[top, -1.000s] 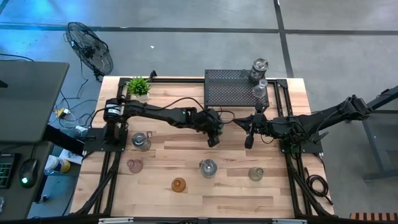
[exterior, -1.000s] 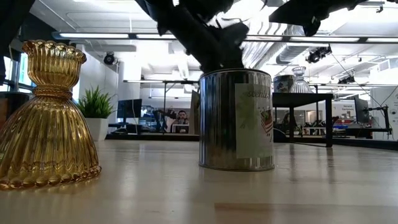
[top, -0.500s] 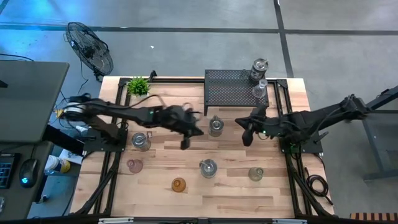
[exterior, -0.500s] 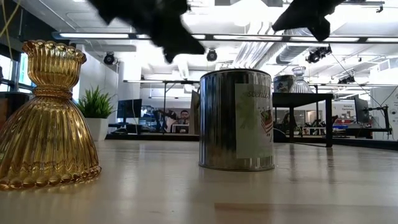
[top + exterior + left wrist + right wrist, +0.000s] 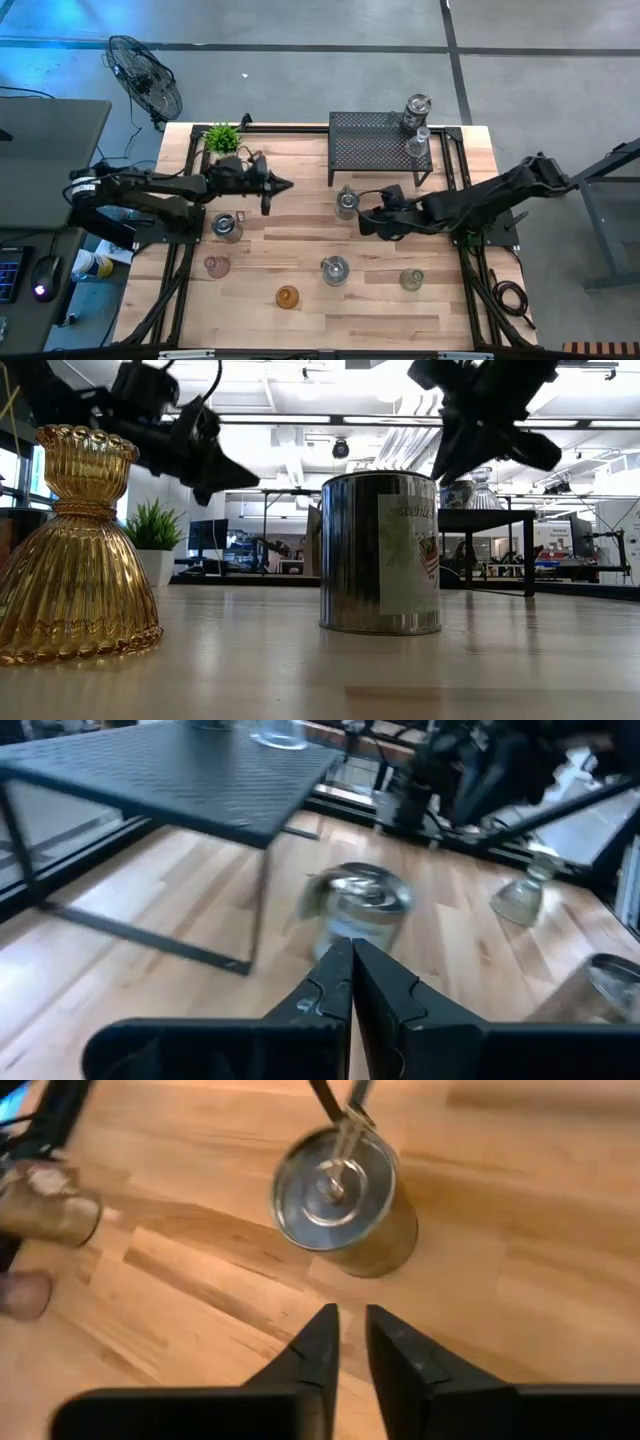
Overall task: Pick & Place candle stick holders
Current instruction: Align the silver scented candle with the other silver scented candle on the shelf
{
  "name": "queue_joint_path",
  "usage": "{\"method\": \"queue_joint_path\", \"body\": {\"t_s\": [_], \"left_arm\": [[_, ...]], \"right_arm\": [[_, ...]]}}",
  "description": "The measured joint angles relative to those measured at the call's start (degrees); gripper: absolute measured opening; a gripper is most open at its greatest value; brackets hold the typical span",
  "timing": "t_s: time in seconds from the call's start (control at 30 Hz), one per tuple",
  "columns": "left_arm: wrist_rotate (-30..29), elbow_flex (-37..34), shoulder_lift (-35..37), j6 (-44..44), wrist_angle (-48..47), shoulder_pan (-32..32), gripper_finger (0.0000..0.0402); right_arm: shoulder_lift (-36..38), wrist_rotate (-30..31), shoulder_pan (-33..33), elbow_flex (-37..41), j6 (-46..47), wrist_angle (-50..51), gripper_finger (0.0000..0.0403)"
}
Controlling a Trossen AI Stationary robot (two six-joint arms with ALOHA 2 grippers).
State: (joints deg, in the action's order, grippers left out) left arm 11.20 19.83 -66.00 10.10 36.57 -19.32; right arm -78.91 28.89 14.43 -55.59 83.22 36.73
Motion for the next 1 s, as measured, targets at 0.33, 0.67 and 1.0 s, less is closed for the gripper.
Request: {"method": "queue_joint_path", "body": {"t_s": [0.33, 0.67, 1.0], "left_arm": [[9.09, -0.39, 0.0, -1.21, -1.1, -7.88, 0.0004], [9.27, -0.41, -0.02, -1.43, -1.84, -7.68, 0.0004], [9.25, -0.43, -0.04, -1.47, 0.13, -7.68, 0.0004]], "right_arm": [[-8.51, -4.54, -8.83, 0.0, 0.57, -9.08, 0.0138], [-11.7, -9.45, -12.93, -0.09, -3.72, -9.46, 0.0082], [-7.85, -17.99, -16.83, 0.04, -17.03, -4.77, 0.0016]]}}
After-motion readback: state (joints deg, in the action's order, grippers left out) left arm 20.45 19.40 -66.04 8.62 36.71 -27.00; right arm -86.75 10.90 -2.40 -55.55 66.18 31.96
